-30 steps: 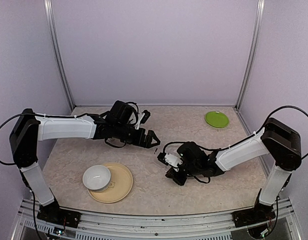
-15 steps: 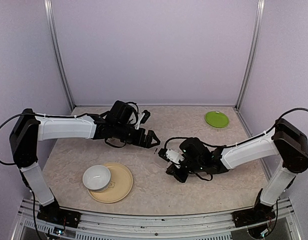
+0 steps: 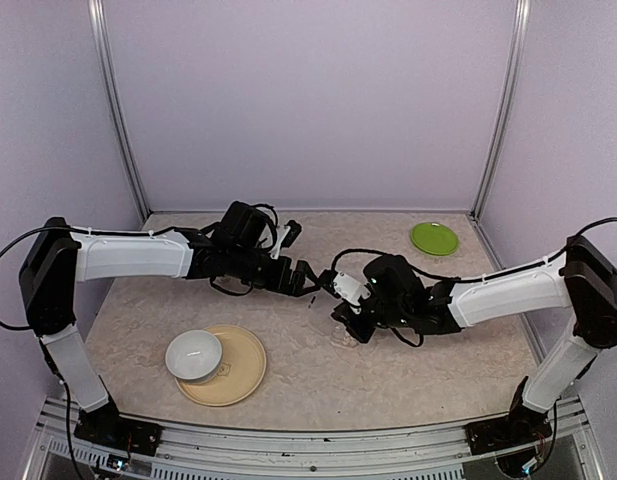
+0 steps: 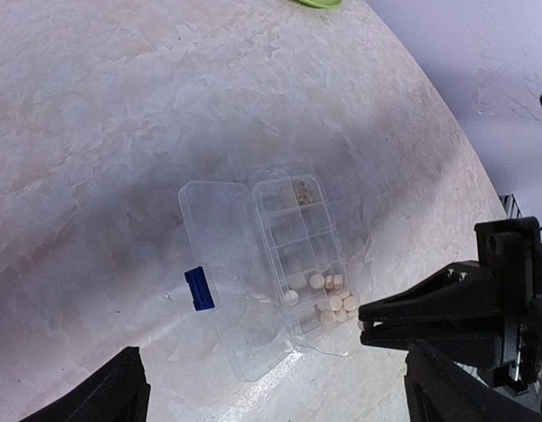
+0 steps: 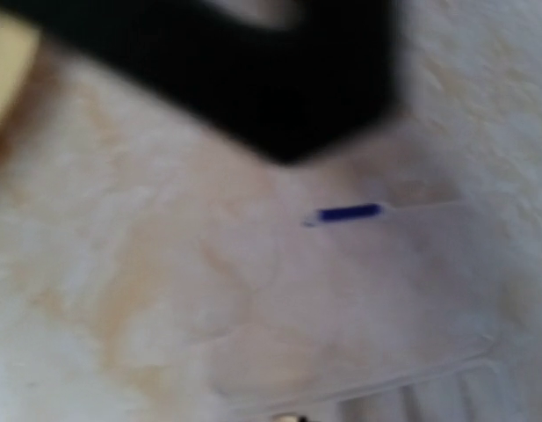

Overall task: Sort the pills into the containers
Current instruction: Place the pill on the surface.

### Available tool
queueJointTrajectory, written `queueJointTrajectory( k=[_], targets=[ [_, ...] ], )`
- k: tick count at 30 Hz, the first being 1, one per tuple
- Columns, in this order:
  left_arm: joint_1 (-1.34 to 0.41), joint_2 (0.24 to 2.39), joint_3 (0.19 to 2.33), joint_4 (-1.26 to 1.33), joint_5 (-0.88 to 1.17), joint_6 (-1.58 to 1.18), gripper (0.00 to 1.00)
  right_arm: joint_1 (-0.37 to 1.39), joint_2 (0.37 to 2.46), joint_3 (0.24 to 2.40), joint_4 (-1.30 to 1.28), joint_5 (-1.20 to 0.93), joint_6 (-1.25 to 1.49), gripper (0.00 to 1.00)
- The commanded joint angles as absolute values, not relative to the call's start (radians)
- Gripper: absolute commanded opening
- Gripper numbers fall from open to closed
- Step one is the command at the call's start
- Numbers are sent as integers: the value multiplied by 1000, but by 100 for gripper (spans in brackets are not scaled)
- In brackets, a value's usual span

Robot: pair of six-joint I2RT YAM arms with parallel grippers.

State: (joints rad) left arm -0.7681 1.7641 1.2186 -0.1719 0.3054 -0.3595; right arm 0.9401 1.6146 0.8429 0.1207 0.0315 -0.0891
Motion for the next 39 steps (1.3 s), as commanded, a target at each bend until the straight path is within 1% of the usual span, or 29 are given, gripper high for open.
queueJointTrajectory(
  k=[1,12,15,20,22,28,30,39],
  targets=[
    [-775,1748,1206,-150,295,-362,99,901,1666,871,137,62,-100,0],
    [-776,1761,1197,-140,293,-362,99,881,1723,882,151,57,-106,1],
    [-778,1765,1197,-138,295,-361,99,879,1727,882,159,61,-103,8],
    [-779,1773,1192,-133,293,-362,99,874,1723,885,160,61,-100,26],
    [-779,1778,1186,-129,291,-361,99,872,1723,885,160,62,-100,30],
    [-779,1793,1178,-119,292,-362,99,864,1705,882,153,61,-90,35],
    [-779,1804,1179,-118,291,-362,99,850,1690,877,148,111,-74,35],
    [-778,1866,1170,-81,318,-406,99,694,1662,875,99,192,39,36]
  ],
)
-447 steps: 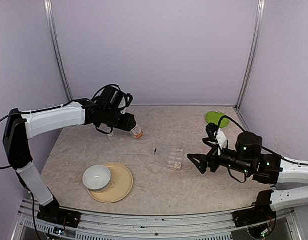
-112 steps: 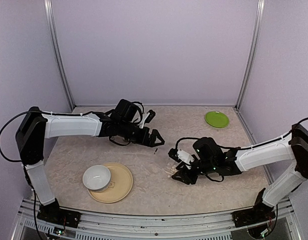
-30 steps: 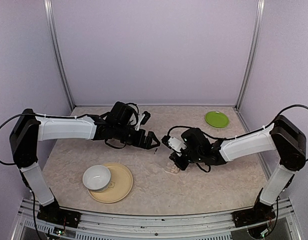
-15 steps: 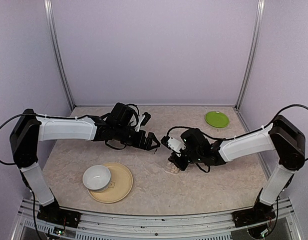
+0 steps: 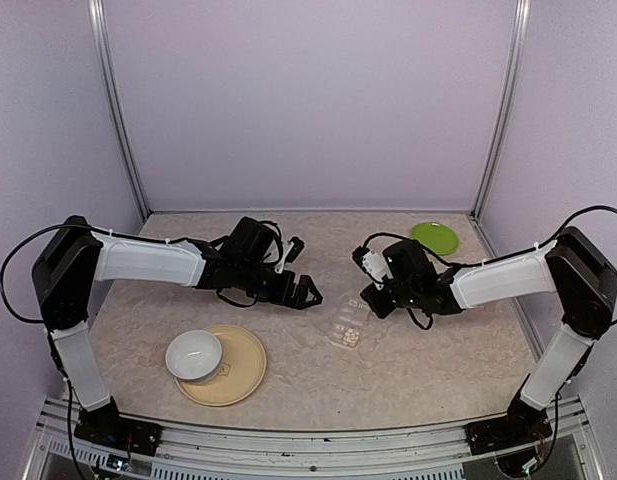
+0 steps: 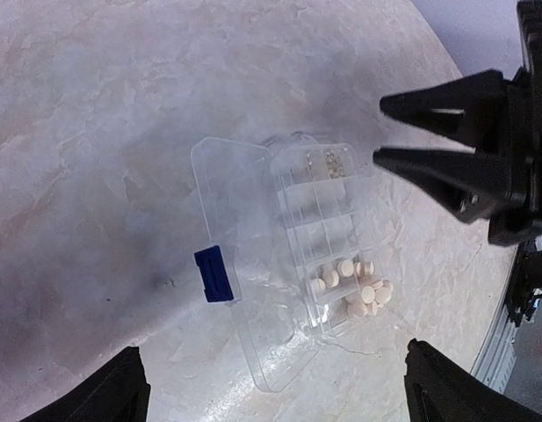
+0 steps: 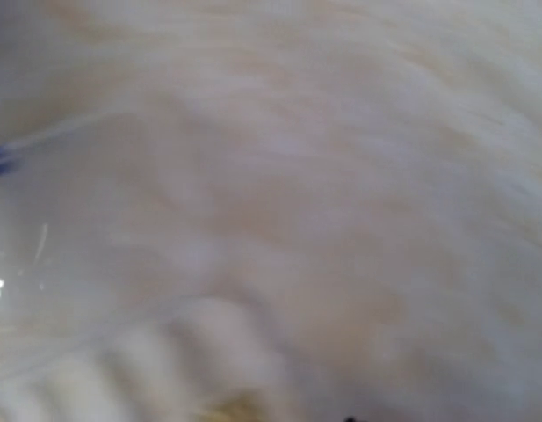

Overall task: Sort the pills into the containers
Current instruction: Adjust the pill container at the center of the board.

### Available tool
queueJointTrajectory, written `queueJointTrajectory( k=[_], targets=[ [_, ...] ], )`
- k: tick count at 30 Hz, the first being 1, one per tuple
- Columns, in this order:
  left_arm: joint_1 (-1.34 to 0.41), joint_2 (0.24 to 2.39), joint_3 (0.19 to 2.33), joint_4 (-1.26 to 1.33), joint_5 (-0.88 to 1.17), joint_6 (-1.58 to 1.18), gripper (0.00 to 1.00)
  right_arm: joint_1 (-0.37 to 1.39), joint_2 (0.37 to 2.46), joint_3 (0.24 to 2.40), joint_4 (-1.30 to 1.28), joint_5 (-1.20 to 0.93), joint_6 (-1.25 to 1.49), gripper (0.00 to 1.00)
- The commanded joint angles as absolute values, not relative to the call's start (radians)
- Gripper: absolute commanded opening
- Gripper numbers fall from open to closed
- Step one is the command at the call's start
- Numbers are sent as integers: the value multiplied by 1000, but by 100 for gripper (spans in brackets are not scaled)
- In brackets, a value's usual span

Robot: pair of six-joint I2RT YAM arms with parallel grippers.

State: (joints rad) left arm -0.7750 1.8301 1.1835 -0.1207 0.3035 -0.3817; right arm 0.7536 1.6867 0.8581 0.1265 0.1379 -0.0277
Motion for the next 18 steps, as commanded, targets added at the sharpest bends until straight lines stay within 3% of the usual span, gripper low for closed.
queueJointTrajectory(
  k=[1,18],
  targets=[
    [-778,1873,1170,-77,320,-409,99,679,1666,881,95,192,44,36],
    [-795,1866,1157,-63,323,-440,99,597,1858,1019,55,116,-28,35]
  ],
)
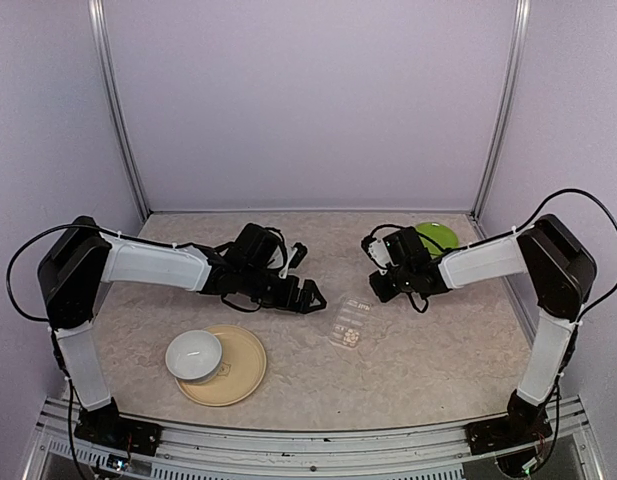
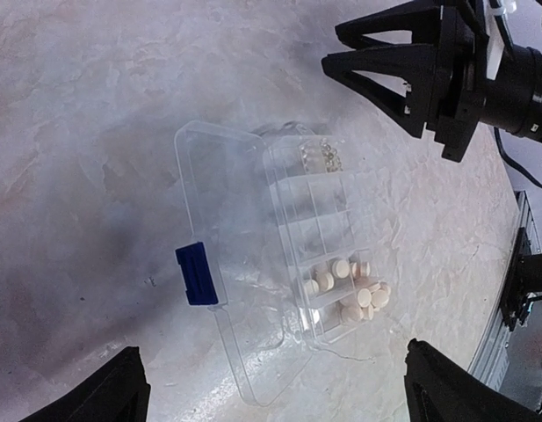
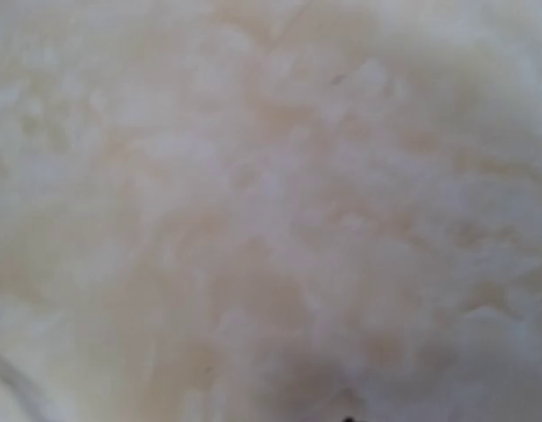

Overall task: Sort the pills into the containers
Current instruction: Adjust the pill container at the center of the board.

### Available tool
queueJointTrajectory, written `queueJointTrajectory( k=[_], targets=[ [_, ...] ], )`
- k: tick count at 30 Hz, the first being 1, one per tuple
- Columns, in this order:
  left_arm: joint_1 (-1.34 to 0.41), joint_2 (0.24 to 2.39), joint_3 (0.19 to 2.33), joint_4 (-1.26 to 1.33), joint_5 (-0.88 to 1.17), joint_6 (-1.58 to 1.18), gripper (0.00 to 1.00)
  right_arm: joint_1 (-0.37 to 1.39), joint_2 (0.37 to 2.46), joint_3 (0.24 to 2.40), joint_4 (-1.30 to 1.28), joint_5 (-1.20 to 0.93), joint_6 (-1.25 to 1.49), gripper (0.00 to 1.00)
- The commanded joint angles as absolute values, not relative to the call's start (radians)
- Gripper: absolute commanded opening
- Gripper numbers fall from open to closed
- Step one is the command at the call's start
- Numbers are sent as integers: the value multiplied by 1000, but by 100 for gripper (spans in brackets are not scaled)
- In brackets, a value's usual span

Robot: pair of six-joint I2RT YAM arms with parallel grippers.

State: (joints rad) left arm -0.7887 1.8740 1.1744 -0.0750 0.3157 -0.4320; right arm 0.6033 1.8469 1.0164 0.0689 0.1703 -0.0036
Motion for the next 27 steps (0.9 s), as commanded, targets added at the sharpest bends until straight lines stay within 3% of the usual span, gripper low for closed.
queueJointTrajectory(
  k=[1,27],
  targets=[
    [-795,1863,1157,-68,321,-439,99,597,1855,1010,59,98,-31,35],
    [-766,1883,1152,-113,327,-453,99,665,1750,829,113,-137,-44,32]
  ],
)
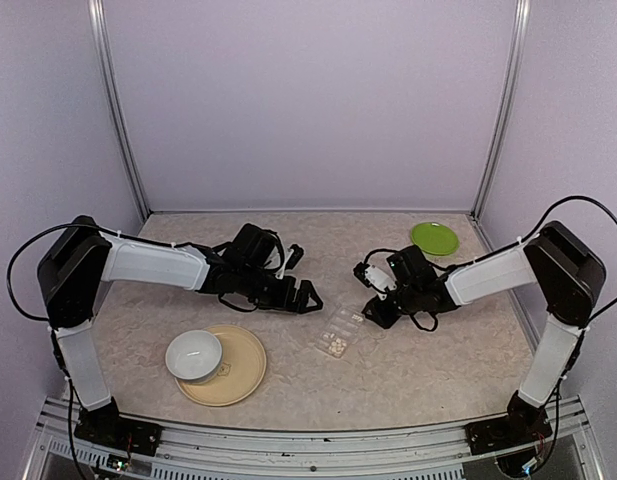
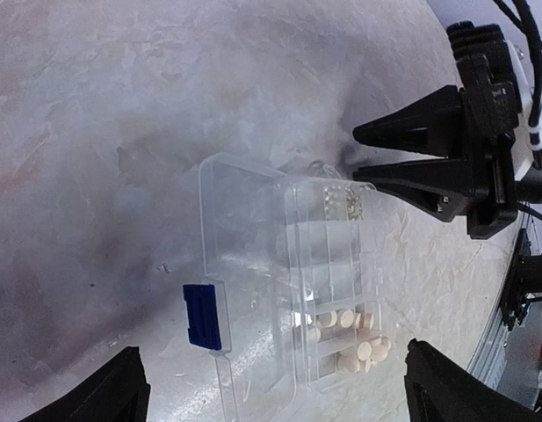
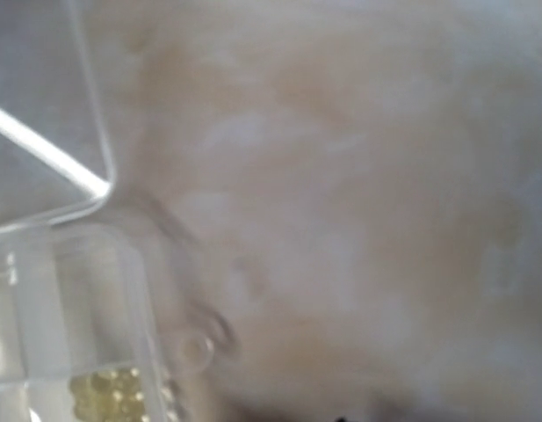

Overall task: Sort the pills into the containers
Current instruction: Adjust the pill container at the center of the board.

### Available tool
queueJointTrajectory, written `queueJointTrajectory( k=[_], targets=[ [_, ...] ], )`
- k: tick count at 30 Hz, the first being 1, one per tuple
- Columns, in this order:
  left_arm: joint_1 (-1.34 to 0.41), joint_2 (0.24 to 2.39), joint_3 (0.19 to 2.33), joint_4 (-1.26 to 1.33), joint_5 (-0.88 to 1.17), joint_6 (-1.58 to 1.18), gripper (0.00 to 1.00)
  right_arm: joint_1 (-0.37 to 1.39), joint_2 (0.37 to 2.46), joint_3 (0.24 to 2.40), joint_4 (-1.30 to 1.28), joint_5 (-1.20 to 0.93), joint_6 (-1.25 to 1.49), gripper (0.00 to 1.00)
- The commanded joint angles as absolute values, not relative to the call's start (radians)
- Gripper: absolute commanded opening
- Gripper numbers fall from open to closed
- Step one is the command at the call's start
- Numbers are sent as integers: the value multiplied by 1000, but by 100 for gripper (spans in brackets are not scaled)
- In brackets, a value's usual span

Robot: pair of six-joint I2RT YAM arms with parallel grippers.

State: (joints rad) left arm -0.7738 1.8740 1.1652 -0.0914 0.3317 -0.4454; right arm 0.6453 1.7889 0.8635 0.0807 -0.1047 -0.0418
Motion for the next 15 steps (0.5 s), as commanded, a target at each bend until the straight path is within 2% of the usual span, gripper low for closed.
queueJointTrajectory(
  k=[1,8,15],
  targets=[
    [-766,1885,1150,-118,326,-455,99,670,1747,823,114,-139,-43,32],
    [-765,1868,1119,-134,312,-473,99,686,1720,791,123,-117,-31,32],
    [-765,1870,1087,-37,431,-469,99,687,1709,781,130,-108,-25,33]
  ],
)
